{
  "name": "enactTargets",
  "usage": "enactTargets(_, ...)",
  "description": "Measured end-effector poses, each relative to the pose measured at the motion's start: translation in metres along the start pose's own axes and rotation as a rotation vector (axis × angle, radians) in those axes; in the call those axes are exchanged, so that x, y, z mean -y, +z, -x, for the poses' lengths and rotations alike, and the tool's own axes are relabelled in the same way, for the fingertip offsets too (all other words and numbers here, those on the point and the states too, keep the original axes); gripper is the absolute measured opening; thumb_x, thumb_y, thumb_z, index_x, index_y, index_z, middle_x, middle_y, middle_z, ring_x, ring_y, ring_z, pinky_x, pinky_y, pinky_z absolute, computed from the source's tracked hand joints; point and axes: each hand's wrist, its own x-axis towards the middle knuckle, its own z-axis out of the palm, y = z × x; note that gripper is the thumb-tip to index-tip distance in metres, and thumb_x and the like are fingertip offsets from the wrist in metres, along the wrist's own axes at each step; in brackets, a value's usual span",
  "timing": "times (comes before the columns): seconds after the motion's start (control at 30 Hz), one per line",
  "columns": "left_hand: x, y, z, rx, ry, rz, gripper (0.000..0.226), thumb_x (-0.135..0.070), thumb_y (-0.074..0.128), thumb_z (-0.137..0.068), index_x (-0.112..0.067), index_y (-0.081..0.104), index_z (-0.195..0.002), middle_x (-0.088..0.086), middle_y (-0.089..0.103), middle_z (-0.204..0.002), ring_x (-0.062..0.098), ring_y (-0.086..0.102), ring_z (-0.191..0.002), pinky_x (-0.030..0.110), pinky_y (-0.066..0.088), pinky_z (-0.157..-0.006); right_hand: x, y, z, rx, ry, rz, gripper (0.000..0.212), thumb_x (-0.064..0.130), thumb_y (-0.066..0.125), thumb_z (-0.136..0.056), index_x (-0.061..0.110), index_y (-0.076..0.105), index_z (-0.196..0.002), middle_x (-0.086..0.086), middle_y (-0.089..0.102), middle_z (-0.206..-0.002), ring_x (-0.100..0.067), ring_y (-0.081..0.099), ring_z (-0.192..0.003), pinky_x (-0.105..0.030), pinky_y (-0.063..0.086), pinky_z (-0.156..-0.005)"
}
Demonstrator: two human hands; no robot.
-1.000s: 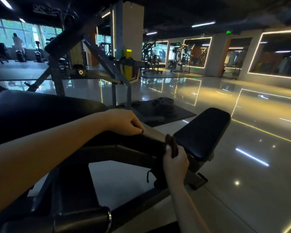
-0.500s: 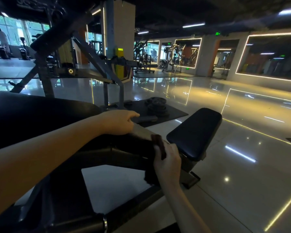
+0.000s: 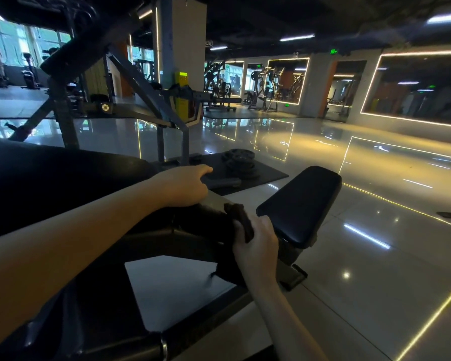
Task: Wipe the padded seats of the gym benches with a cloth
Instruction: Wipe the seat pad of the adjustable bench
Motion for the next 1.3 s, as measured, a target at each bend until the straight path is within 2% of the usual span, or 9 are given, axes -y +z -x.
enactTargets(0.1,0.002,0.0,0.001,-0.016,0.001,0.032,0.063,-0.015,0.045,-0.097,-0.025,0.021,-0.155,0.005,0.046,-0.148,0.019,0.058,-0.108,0.028,0.044,-0.083,-0.034,-0.004,-0.008,0.008,0.247,0.03,0.024,0.03,0.056,-0.099,0.01,0.067,-0.102,-0.001,0.055,-0.095,-0.001,0.048,-0.077,-0.008,0.032,-0.064)
enactTargets(0.2,0.004,-0.001,0.001,-0.05,-0.01,0.057,0.063,-0.017,0.046,-0.097,-0.025,0.022,-0.154,0.006,0.049,-0.146,0.02,0.055,-0.117,0.035,0.047,-0.095,-0.046,-0.002,-0.015,0.069,0.402,0.03,0.021,0.033,0.055,-0.097,0.016,0.066,-0.099,-0.005,0.06,-0.094,-0.013,0.057,-0.083,-0.02,0.04,-0.068)
enactTargets(0.47,0.004,-0.002,-0.001,-0.038,-0.05,0.078,0.064,-0.018,0.049,-0.096,-0.026,0.023,-0.153,0.006,0.049,-0.146,0.022,0.051,-0.126,0.041,0.042,-0.105,0.012,-0.007,-0.004,0.12,0.036,-0.043,0.015,0.031,0.057,-0.098,0.023,0.058,-0.086,0.008,0.048,-0.085,0.004,0.045,-0.071,-0.007,0.035,-0.066)
enactTargets(0.67,0.005,0.001,-0.004,-0.063,-0.066,0.081,0.063,-0.02,0.049,-0.096,-0.026,0.024,-0.153,0.004,0.05,-0.145,0.021,0.048,-0.129,0.041,0.041,-0.107,-0.051,-0.008,-0.007,0.061,0.381,0.026,0.022,0.031,0.054,-0.098,0.013,0.064,-0.093,-0.007,0.059,-0.096,-0.008,0.053,-0.08,-0.015,0.033,-0.065)
enactTargets(0.8,0.005,-0.001,-0.004,-0.05,-0.061,0.086,0.059,-0.025,0.047,-0.099,-0.022,0.024,-0.153,0.007,0.046,-0.148,0.023,0.046,-0.132,0.042,0.038,-0.11,-0.028,-0.003,-0.009,0.095,0.347,-0.031,0.02,0.031,0.055,-0.098,0.016,0.066,-0.102,-0.003,0.06,-0.101,-0.012,0.056,-0.09,-0.029,0.047,-0.082)
enactTargets(0.97,0.003,0.001,-0.005,-0.059,-0.06,0.136,0.05,-0.033,0.035,-0.105,-0.018,0.028,-0.151,0.008,0.055,-0.137,0.021,0.052,-0.124,0.037,0.039,-0.106,0.008,-0.007,-0.007,0.138,0.085,-0.065,0.007,0.025,0.06,-0.096,0.021,0.065,-0.099,0.009,0.047,-0.089,0.007,0.046,-0.077,-0.006,0.036,-0.071)
enactTargets(1.1,-0.001,0.003,-0.008,-0.221,-0.05,0.281,0.035,-0.029,0.029,-0.106,-0.012,0.057,-0.119,0.012,0.061,-0.117,0.027,0.055,-0.111,0.038,0.04,-0.097,-0.002,-0.012,-0.019,0.106,0.171,-0.077,0.016,0.025,0.06,-0.097,0.017,0.063,-0.084,0.009,0.053,-0.081,0.003,0.049,-0.071,-0.012,0.034,-0.065)
enactTargets(1.23,-0.002,-0.001,-0.007,-0.248,-0.059,0.45,0.031,-0.033,0.024,-0.107,-0.027,0.042,-0.083,0.008,0.056,-0.099,0.016,0.051,-0.091,0.028,0.039,-0.073,0.025,0.003,-0.027,0.133,0.211,-0.077,0.017,0.03,0.057,-0.096,0.017,0.065,-0.089,-0.001,0.057,-0.088,-0.018,0.058,-0.083,-0.024,0.044,-0.07)
enactTargets(1.3,-0.002,-0.004,-0.007,-0.287,-0.073,0.526,0.034,-0.038,0.022,-0.107,-0.029,0.04,-0.079,0.008,0.054,-0.099,0.017,0.051,-0.091,0.029,0.036,-0.073,0.054,0.006,-0.026,0.161,0.084,-0.143,0.014,0.029,0.059,-0.094,0.022,0.069,-0.1,0.001,0.058,-0.094,-0.008,0.056,-0.086,-0.016,0.045,-0.078)
